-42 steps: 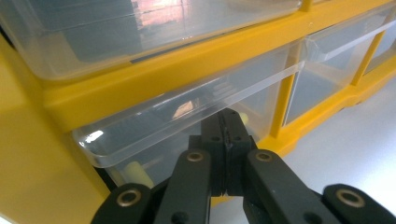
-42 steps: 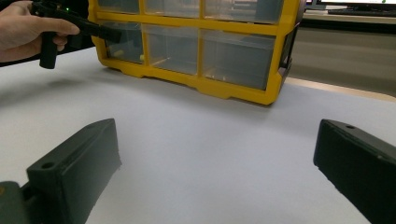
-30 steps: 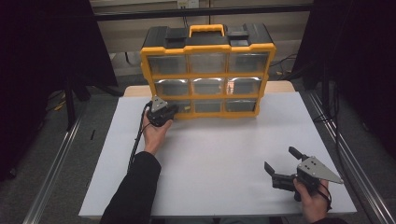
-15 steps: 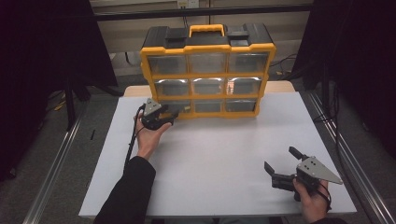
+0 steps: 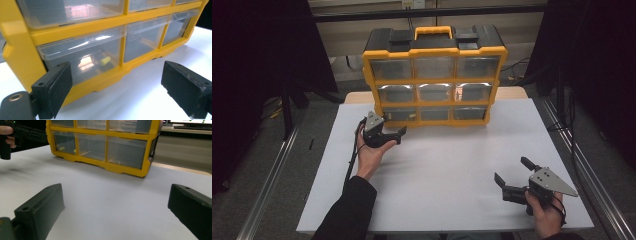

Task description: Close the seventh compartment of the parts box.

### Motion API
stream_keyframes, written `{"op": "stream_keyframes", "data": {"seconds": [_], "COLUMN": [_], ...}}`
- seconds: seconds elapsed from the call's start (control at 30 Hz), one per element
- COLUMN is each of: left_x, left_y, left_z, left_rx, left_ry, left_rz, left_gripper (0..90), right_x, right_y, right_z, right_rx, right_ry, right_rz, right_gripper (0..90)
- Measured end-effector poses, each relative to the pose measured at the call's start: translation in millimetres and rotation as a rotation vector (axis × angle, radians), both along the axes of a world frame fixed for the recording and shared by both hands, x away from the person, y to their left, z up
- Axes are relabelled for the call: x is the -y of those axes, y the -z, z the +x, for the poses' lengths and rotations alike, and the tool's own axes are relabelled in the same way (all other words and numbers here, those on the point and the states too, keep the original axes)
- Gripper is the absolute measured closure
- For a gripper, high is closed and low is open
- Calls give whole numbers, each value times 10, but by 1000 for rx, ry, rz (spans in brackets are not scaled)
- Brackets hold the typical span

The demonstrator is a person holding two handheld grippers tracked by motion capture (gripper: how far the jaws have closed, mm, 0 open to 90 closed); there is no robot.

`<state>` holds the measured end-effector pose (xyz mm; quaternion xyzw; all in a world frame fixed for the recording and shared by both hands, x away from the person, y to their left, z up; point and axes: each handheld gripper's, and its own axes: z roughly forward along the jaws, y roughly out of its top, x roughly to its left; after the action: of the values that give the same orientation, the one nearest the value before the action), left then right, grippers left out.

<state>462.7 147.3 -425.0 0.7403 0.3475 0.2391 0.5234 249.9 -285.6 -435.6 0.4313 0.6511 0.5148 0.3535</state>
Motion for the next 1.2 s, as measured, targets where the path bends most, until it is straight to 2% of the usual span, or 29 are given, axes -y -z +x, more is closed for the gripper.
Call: {"op": "stream_keyframes", "data": {"seconds": [0.17,0.27,0.53,0.57,0.63,0.73,0.77,0.9,1.03,1.1,1.13,1.2], "left_x": [-54,-87,-166,-164,-191,-211,-214,-257,-313,-335,-356,-375], "left_y": [53,64,57,54,36,38,47,65,53,56,62,81], "left_z": [-94,-136,-308,-327,-375,-465,-495,-600,-702,-757,-786,-844], "left_rx": [14,5,16,11,12,27,23,24,45,48,48,43], "left_ry": [3,-4,-17,-18,-7,-21,-14,-15,-27,-31,-25,-31], "left_rz": [14,-27,-74,-96,-92,-84,-97,-86,-99,-116,-105,-114], "left_gripper": [80,54,33,33,33,33,33,41,41,41,41,41], "right_x": [4,1,3,2,2,1,0,0,-2,-2,-2,-1], "right_y": [1,1,-3,-3,-4,-4,-4,-5,-5,-7,-7,-7], "right_z": [0,2,-3,-3,-5,-3,-3,-5,-4,-5,-5,-6], "right_rx": [-1,0,0,-1,-1,-1,1,1,2,2,3,2], "right_ry": [2,2,1,0,-1,-1,0,-1,0,-1,-3,0], "right_rz": [0,1,2,2,1,-1,0,-1,-3,-3,-2,-3], "right_gripper": [1,1,1,0,0,1,1,0,0,1,1,1]}}
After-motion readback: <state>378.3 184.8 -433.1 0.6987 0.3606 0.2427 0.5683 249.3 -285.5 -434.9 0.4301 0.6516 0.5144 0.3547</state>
